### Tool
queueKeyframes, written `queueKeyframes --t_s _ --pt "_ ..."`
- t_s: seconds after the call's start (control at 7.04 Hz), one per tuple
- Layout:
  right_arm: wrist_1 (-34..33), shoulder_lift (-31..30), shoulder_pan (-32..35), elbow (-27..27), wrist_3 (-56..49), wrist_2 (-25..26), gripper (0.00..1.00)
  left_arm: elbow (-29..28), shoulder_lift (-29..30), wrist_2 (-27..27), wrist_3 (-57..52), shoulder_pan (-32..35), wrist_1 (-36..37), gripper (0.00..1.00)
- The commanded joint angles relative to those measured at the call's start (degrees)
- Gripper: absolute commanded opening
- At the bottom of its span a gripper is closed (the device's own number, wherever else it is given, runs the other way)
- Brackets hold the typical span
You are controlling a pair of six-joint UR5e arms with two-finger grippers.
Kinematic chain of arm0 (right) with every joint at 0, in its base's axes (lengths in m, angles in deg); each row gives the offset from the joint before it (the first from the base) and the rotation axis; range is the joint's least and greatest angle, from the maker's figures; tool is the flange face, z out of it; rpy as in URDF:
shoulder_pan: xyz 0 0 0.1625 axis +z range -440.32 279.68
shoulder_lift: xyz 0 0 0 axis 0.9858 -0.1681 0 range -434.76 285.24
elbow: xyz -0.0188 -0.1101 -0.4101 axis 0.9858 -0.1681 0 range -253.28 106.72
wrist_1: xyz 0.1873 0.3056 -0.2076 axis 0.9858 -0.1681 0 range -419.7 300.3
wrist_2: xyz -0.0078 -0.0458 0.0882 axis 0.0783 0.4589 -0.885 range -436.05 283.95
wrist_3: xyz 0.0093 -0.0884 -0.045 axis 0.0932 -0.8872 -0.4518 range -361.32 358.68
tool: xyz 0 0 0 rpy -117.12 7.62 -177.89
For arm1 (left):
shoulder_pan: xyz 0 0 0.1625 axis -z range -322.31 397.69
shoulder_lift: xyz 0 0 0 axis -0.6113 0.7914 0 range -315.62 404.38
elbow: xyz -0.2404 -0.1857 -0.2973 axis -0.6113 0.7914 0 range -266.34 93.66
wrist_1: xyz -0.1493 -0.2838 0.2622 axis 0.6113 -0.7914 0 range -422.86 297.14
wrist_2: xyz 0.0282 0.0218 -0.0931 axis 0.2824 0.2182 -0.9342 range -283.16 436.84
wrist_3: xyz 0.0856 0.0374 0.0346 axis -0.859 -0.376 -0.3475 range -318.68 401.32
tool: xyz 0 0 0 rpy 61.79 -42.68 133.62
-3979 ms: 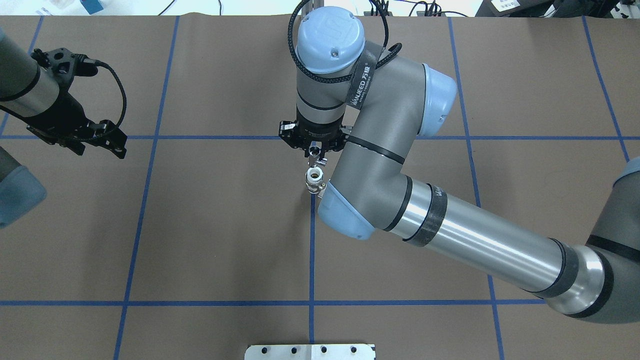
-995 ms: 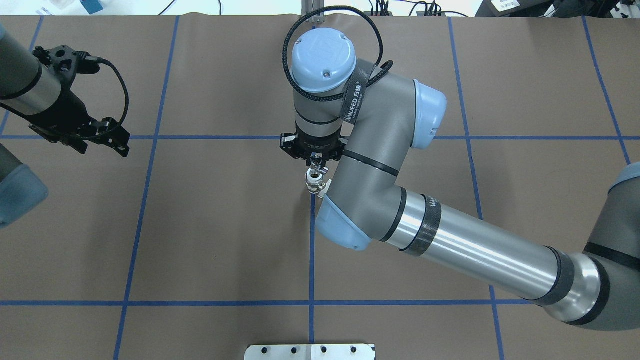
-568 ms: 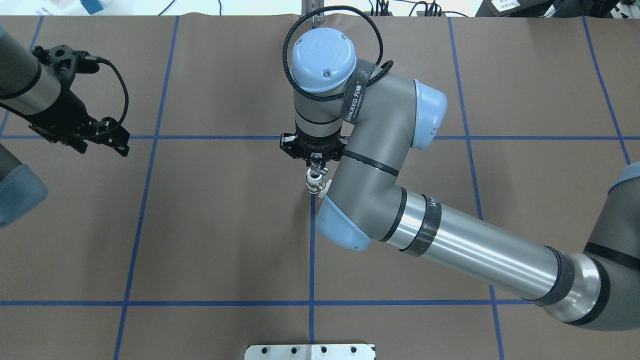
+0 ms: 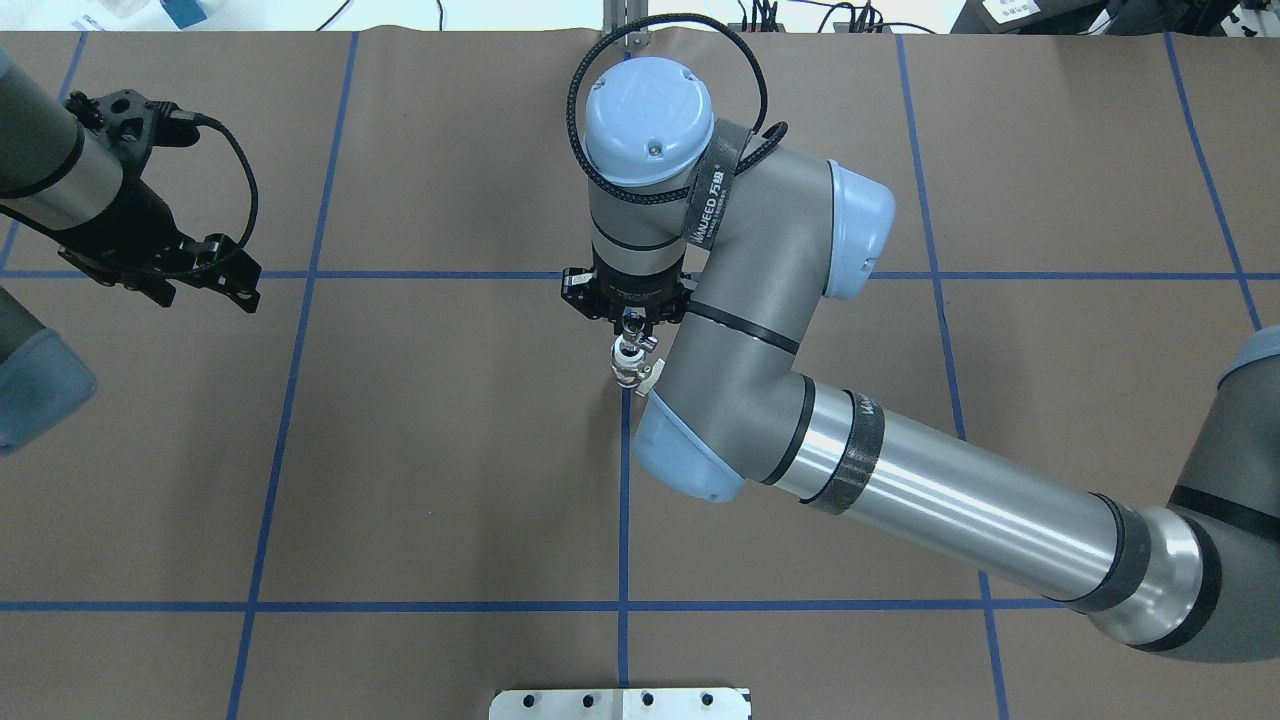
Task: Assemble PPR valve and pipe with both arms
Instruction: 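Lower the chrome fitting onto the valve top and press it on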
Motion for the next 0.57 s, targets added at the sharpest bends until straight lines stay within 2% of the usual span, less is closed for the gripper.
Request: queueKeyframes --t_s 0.0,0.43 --pt "0.0 0.0 -0.1 -0.1 0.0 0.0 0.0 0.1 0.0 0.0 0.1 0.1 0.1 0.91" --pt "0.0 0.1 -0.3 0.0 0.0 -0.1 0.0 0.1 0.0 0.0 0.2 0.0 0.1 0.91"
